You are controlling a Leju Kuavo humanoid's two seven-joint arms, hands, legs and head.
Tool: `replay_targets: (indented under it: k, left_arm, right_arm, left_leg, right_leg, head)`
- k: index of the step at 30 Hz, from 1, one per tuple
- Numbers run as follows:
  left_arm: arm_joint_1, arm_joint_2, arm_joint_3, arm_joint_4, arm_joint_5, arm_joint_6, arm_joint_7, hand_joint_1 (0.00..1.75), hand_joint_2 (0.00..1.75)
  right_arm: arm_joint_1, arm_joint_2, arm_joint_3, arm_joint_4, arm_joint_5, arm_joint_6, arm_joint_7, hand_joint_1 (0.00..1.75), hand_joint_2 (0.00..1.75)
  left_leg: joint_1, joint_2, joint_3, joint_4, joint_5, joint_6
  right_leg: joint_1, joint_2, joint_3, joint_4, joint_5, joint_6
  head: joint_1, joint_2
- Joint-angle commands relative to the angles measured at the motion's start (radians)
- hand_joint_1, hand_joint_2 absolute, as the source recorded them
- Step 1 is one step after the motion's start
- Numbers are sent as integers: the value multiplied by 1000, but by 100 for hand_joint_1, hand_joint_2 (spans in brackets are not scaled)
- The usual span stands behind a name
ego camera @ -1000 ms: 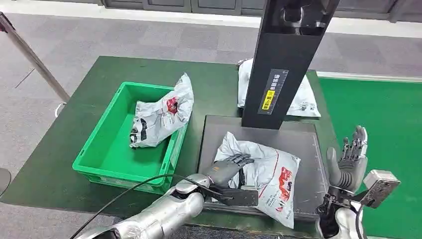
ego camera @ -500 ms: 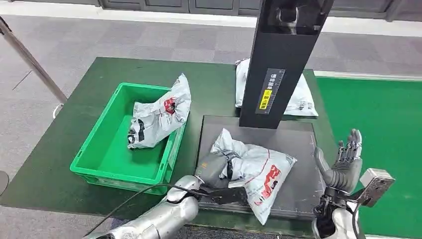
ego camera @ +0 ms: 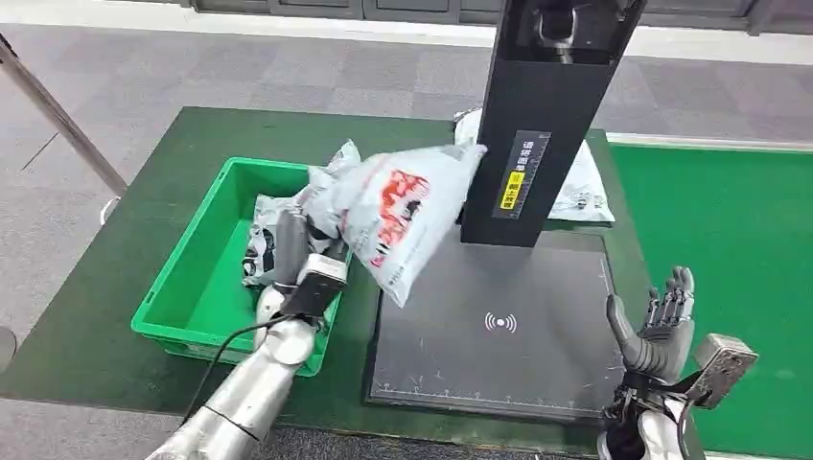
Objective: Moved the parcel from conveyor to table for the left to box.
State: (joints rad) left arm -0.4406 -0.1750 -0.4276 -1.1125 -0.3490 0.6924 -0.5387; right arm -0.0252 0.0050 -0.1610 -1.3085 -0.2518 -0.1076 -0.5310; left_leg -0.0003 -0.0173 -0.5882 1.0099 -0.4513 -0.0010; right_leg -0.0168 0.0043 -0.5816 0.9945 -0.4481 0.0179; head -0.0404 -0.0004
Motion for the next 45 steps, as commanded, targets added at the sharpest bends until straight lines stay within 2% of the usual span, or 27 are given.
replay_targets:
  k: [1,6,8,10,11,12,13,15,18,19,21,22,23,24,26,28,30,33,34,36,37,39,40,44,45]
  left_arm:
    - [72,72,172,-182,-13,6,-35,175,175]
    - [142,19,411,-205,-219,6,-28,175,175]
    - [153,-4,532,-171,-406,6,43,175,175]
    - [148,-10,616,-110,-429,6,4,175,175]
    - [140,-23,678,-87,-556,6,30,175,175]
    - [134,-15,677,-46,-619,6,87,175,175]
    - [134,-8,680,-41,-610,6,80,175,175]
    - [104,55,628,125,-849,6,337,175,175]
    - [89,69,616,169,-823,6,359,175,175]
    - [70,94,587,252,-976,6,520,175,175]
    - [13,123,521,418,-1012,-87,603,169,175]
    - [2,126,510,440,-1022,-107,612,56,175]
    - [-9,124,504,458,-1020,-110,615,0,175]
    - [-38,110,501,493,-966,-142,568,0,175]
    - [-49,107,497,496,-963,-150,575,0,175]
    - [-50,108,495,495,-962,-152,577,0,175]
    - [-44,110,489,485,-958,-156,580,0,175]
    - [-40,113,484,478,-954,-159,583,0,175]
    - [-40,113,484,478,-954,-159,583,0,175]
    - [-36,110,474,460,-895,-179,539,0,175]
    - [-33,106,468,438,-856,-194,510,0,175]
    - [21,113,438,316,-766,-192,468,0,175]
    - [55,117,420,246,-729,-206,453,0,175]
    - [194,129,335,-84,-541,-276,343,0,175]
    - [214,130,315,-140,-476,-298,297,0,175]
  right_arm:
    - [14,49,-69,-29,-5,-4,12,0,175]
    - [20,43,-67,-26,5,0,22,0,175]
    - [21,35,-64,-24,5,0,22,0,175]
    - [25,35,-65,-33,3,-2,25,0,175]
    - [25,34,-64,-35,2,-3,30,0,175]
    - [25,32,-62,-35,1,-3,32,0,175]
    - [25,31,-62,-36,1,-4,32,0,175]
    - [23,25,-54,-34,3,-3,42,0,175]
    - [20,22,-54,-32,2,-2,45,0,175]
    - [16,23,-51,-27,6,2,53,0,175]
    - [-11,30,-54,-7,19,7,64,0,175]
    - [-15,30,-54,-4,23,7,66,0,175]
    - [-23,29,-56,-1,26,7,69,0,175]
    - [-23,23,-62,-5,31,2,74,0,175]
    - [-16,22,-69,-14,31,3,78,0,175]
    - [-13,22,-71,-17,31,4,79,0,175]
    - [-11,26,-73,-20,32,5,81,0,175]
    - [-11,28,-75,-21,34,6,83,0,175]
    - [-11,28,-75,-21,34,6,83,0,175]
    - [-4,30,-83,-28,36,9,85,0,175]
    - [12,26,-85,-39,39,15,90,0,175]
    - [42,32,-90,-55,44,40,91,0,175]
    - [47,37,-94,-57,46,46,88,0,175]
    - [63,41,-103,-65,46,59,79,0,175]
    - [66,39,-106,-69,43,66,76,0,175]
  left_leg:
    - [0,3,2,-1,-1,-1]
    - [0,7,3,-2,-1,-2]
    - [1,4,2,-1,-1,-1]
    - [1,6,3,-2,-1,-2]
    - [1,6,3,-3,-1,-2]
    - [0,5,3,-2,-1,-1]
    - [0,6,3,-3,-1,-2]
    - [0,5,2,-2,-1,-1]
    - [1,5,4,-4,0,-2]
    - [0,4,4,-4,0,-2]
    - [0,3,4,-4,1,-2]
    - [2,4,3,-3,1,-2]
    - [1,5,4,-4,1,-2]
    - [-2,0,4,-3,1,-1]
    - [0,-2,5,-4,3,-2]
    - [-3,-9,13,-4,1,-1]
    - [-3,-12,12,-3,-6,-1]
    - [-3,-11,-1,-6,-2,-2]
    - [-3,-13,8,-3,-7,-3]
    - [-2,-12,0,-3,-3,-4]
    - [-2,-14,15,-3,-4,-3]
    - [-1,-13,14,-4,3,-5]
    - [-2,-16,21,-2,4,-5]
    - [0,-10,11,-6,7,-5]
    - [-2,-11,22,-5,1,-5]
  right_leg:
    - [1,2,1,-1,0,-1]
    - [1,6,2,-2,0,-2]
    - [1,3,1,-1,0,-1]
    - [1,4,2,-2,0,-2]
    - [1,4,2,-3,1,-2]
    - [1,3,1,-2,0,-2]
    - [1,4,1,-2,1,-2]
    - [0,3,0,-2,0,-2]
    - [1,2,2,-4,0,-3]
    - [1,1,2,-3,0,-2]
    - [1,0,4,-4,1,-3]
    - [2,2,3,-4,1,-3]
    - [1,2,2,-4,1,-3]
    - [-2,-2,4,-2,0,-1]
    - [0,-5,6,-3,1,-3]
    - [-3,-11,14,-2,-6,-1]
    - [-3,-16,14,0,-13,-3]
    - [-2,-15,9,0,-9,-5]
    - [-2,-17,18,2,-14,-5]
    - [-1,-16,9,2,-10,-6]
    - [-2,-18,18,3,-14,-6]
    - [-1,-17,14,2,-8,-6]
    - [-2,-19,22,5,-7,-5]
    - [0,-14,11,-1,-2,-6]
    - [-2,-14,21,2,-7,-6]
  head:
    - [0,0]
    - [0,0]
    - [0,0]
    - [0,0]
    - [0,0]
    - [0,0]
    - [0,0]
    - [1,0]
    - [0,0]
    - [0,0]
    - [0,0]
    - [0,0]
    - [1,0]
    - [0,0]
    - [0,0]
    - [0,0]
    - [0,0]
    - [0,0]
    - [0,0]
    - [0,0]
    - [0,0]
    - [0,0]
    - [0,0]
    - [0,0]
    - [0,0]
